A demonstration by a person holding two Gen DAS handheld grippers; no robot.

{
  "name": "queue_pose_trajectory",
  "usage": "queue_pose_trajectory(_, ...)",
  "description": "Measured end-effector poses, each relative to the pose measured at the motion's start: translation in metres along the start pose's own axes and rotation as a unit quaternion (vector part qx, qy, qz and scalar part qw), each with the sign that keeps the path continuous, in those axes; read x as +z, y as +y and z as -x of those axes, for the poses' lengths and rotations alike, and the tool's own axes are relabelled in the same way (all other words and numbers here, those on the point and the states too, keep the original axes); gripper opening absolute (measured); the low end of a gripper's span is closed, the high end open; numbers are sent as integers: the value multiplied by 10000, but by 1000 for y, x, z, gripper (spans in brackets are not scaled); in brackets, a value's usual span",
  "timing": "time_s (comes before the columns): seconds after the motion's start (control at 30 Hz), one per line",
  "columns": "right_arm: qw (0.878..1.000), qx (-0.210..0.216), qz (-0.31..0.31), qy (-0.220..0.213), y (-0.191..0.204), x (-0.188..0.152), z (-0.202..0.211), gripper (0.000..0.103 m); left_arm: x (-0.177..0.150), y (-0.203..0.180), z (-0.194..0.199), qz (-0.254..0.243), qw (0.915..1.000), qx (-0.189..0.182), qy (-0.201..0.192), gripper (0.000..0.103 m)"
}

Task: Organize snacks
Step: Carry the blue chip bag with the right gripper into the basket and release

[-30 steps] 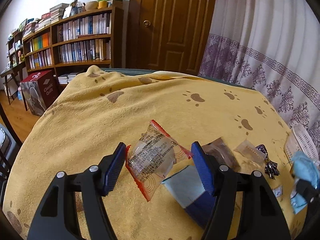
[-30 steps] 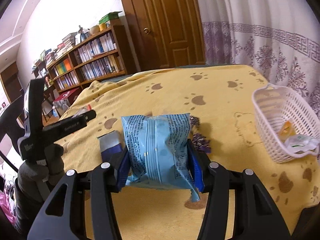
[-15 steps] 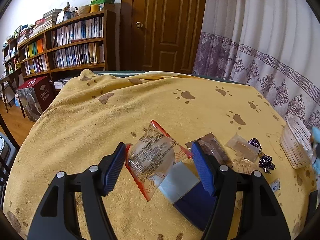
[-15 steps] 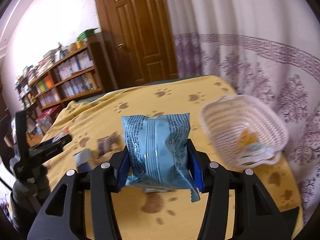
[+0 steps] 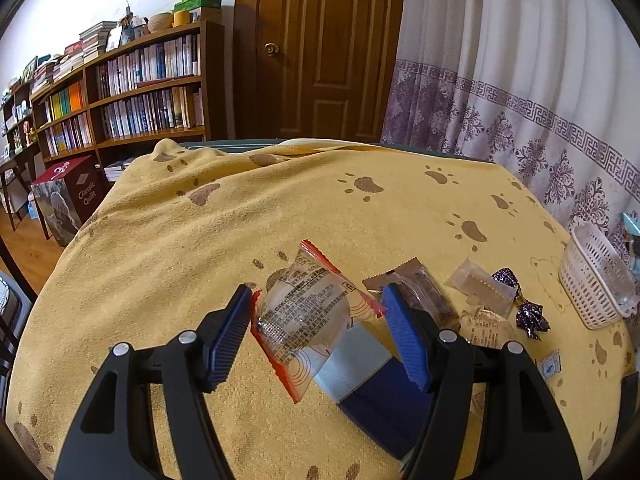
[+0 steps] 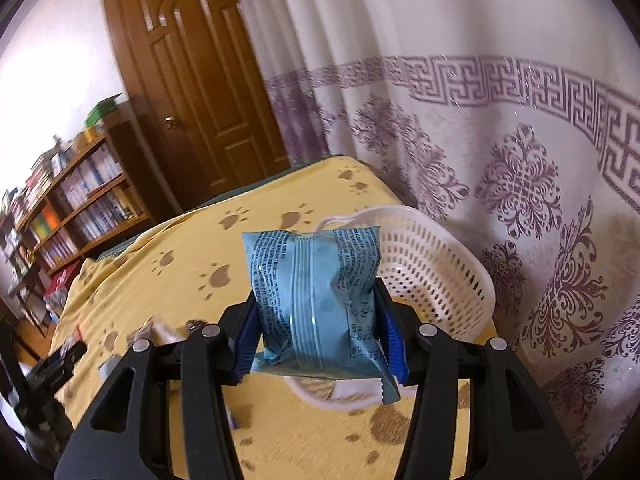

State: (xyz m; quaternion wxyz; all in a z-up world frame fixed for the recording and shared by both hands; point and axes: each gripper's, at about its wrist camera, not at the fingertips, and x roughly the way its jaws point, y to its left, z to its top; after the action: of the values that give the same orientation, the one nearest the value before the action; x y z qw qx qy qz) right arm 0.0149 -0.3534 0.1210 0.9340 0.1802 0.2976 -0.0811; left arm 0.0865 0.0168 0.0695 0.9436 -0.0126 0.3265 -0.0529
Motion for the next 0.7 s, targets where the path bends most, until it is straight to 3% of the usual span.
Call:
queue_pose_trajectory(0.4,9985,-166,-159,494,-9,2,-51,56,-2,-1,-3,-23,10000,2,45,67)
queue_pose_trajectory(0.53,9987,-173,-263,411,-13,1,-48,64,-3,-2,-4,-38,10000,5,67,67)
queue_pose_trajectory(0.7,9990,-142,-300,306,-16,-1,-36,64,-4,-4,-5,-73,9999,5,75,67)
